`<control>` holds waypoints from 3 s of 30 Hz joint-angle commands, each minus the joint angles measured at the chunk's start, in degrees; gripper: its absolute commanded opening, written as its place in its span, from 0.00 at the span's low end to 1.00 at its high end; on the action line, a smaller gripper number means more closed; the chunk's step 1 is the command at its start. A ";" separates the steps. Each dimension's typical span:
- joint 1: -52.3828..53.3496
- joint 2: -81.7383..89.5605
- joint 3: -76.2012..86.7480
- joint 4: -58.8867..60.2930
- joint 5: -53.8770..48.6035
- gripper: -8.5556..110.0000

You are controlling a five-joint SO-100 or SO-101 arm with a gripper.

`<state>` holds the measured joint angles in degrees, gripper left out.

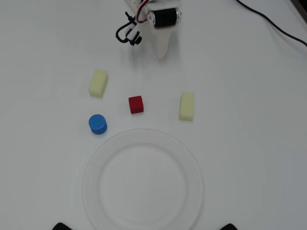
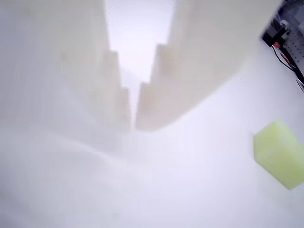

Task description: Grasp a red block and put it in the dish.

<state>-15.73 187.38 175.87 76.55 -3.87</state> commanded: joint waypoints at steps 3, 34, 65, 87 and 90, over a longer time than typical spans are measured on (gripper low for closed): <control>-0.35 10.81 5.98 0.26 -7.47 0.07; 8.44 -60.73 -45.09 -12.30 -6.15 0.32; 17.84 -102.74 -69.26 -23.73 -16.70 0.29; 18.72 -94.04 -70.31 -28.13 -16.26 0.07; 18.72 -91.67 -72.16 -30.32 -14.77 0.07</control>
<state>3.08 90.09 107.58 47.81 -19.51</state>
